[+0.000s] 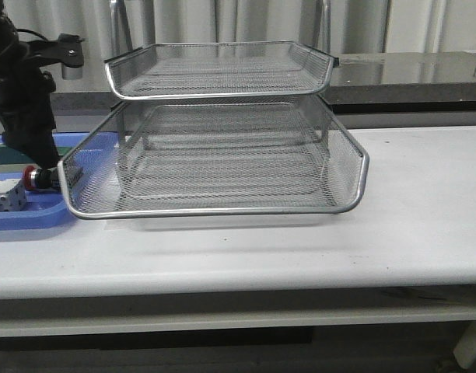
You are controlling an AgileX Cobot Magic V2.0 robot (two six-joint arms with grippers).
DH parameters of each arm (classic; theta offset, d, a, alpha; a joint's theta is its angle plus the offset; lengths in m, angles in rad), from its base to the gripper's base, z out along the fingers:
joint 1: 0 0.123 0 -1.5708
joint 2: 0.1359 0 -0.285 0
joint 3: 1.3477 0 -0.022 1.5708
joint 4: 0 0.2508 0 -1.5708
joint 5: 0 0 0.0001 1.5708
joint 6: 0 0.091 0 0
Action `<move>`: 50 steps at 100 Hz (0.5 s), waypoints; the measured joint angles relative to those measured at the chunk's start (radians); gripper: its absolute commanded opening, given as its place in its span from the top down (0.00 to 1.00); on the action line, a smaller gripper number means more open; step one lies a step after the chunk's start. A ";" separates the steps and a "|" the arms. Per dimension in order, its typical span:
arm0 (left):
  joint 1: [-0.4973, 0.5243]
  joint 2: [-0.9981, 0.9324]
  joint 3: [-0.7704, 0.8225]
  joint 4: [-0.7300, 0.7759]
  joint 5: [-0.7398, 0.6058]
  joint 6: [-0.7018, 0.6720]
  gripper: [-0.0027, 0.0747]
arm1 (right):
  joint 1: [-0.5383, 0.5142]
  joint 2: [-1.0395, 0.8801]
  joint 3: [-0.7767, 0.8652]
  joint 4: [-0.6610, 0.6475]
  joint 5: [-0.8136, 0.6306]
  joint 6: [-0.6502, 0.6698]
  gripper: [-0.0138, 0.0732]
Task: Place button on rack with both arms
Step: 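Lower the left gripper into the blue tray and grasp the red push button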
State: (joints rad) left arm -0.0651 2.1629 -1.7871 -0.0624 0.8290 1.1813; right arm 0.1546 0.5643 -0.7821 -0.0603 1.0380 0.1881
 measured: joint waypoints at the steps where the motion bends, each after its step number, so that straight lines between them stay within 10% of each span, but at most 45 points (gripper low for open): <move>1: -0.002 0.000 0.000 0.000 0.000 0.001 0.20 | 0.000 0.000 0.000 0.000 0.000 0.000 0.92; 50: -0.010 0.051 -0.009 0.022 -0.045 0.005 0.20 | 0.000 0.000 0.000 0.000 0.000 0.000 0.92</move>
State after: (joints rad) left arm -0.0754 2.2141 -1.7957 -0.0407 0.7839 1.1862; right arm 0.1546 0.5643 -0.7821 -0.0603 1.0380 0.1881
